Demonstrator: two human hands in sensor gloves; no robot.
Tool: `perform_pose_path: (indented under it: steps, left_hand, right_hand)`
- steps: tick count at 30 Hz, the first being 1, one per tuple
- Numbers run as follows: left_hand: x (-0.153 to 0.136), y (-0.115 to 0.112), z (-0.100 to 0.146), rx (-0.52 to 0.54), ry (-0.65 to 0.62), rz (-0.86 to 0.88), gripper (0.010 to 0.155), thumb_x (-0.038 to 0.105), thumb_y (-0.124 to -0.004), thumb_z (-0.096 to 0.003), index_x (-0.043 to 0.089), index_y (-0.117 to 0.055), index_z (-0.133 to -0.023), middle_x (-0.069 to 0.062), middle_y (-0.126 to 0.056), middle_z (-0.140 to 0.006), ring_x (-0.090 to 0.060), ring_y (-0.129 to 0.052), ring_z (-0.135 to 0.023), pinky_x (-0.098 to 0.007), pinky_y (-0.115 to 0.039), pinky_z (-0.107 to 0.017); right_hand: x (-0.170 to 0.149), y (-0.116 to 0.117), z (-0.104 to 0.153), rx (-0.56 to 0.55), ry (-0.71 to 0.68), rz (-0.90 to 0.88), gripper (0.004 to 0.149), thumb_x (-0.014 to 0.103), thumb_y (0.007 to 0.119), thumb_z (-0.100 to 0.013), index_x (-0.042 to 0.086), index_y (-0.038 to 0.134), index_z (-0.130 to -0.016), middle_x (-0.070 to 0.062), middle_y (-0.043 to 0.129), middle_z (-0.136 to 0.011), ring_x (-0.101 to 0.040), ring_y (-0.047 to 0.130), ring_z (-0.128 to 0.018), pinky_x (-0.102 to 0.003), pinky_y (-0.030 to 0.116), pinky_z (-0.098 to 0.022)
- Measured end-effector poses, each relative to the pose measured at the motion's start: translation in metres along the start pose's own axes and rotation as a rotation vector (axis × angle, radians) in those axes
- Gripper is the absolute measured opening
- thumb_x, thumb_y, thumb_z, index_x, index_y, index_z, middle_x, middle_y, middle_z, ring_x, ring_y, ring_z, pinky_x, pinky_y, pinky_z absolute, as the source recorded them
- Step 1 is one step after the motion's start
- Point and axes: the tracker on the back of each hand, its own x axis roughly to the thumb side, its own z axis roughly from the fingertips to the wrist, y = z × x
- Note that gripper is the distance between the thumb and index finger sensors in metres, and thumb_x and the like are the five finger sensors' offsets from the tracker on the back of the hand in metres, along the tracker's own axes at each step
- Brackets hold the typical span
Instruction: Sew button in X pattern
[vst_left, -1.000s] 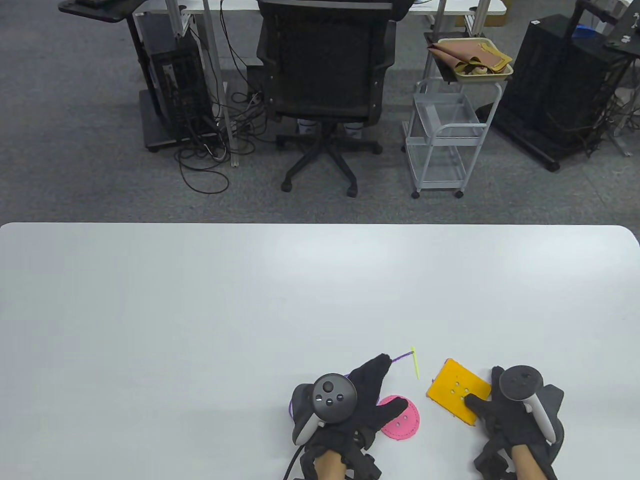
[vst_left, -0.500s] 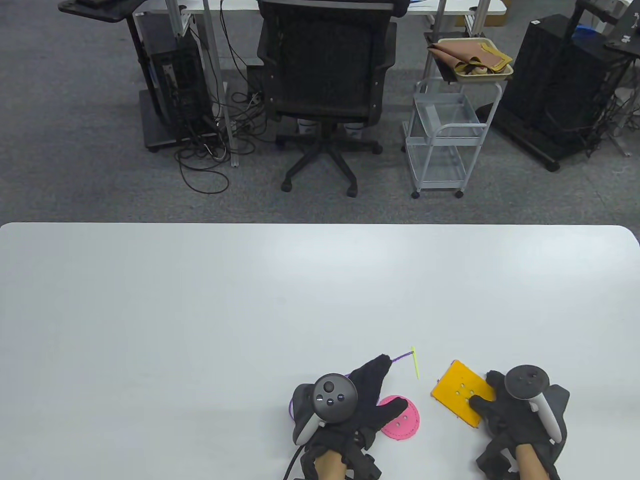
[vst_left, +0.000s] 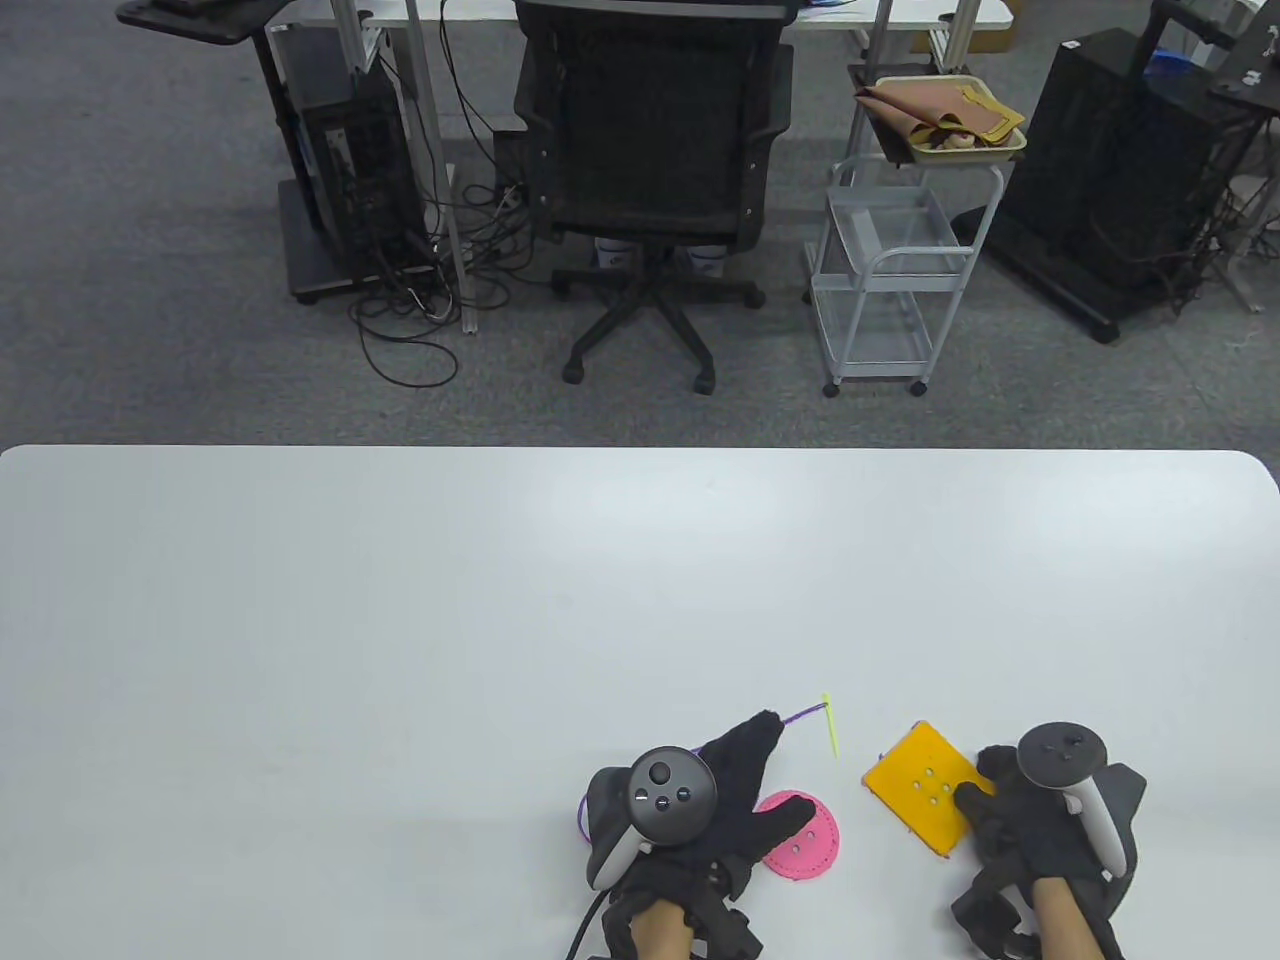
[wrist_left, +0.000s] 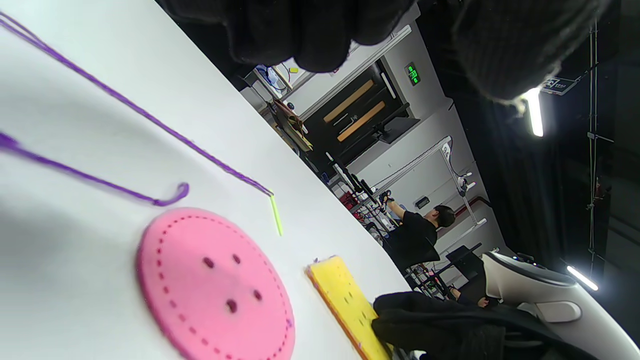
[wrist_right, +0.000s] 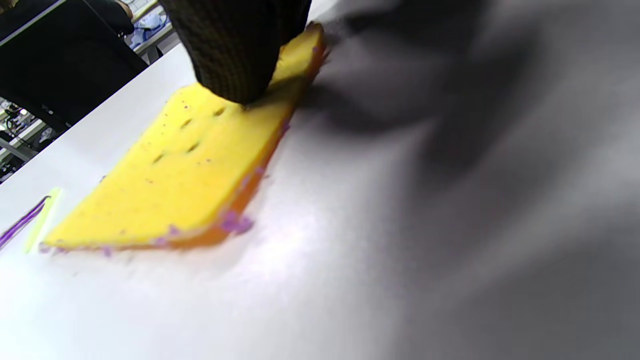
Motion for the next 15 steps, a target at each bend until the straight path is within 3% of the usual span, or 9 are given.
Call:
perform_pose_path:
  steps: [6,15]
  left_hand:
    - [-0.0003,-0.0003,-0.0001,0.0,0.005,0.002,0.082,0.056,-0.079,-0.0454,0.02,-0.047,-0.111,-0.007,-0.061,-0.114,-0.039,-0.064,-0.104,-0.057,-0.051,-0.074]
    - [-0.0006,-0.0007,-0.0003,-0.002,0.007,0.003,0.082,0.056,-0.079,-0.0453,0.02,-0.047,-0.111,-0.008,-0.061,-0.114,-0.039,-0.064,-0.104,-0.057,-0.051,-0.074]
  right_hand:
    - [0.0001,-0.0007,-0.0008,-0.087,0.013,0.028,0.045,0.029,0.066,-0.058,0.021,0.05,-0.099,-0.009,0.012,-0.119,-0.033,0.012,-0.11,-0.056,0.015,-0.083]
    - [-0.0006,-0.0025,0.0,-0.133,0.025,0.024,0.039,0.028,0.068,-0.057,0.019,0.058,-0.093,-0.008,0.02,-0.119,-0.032,0.02,-0.11,-0.054,0.02,-0.084]
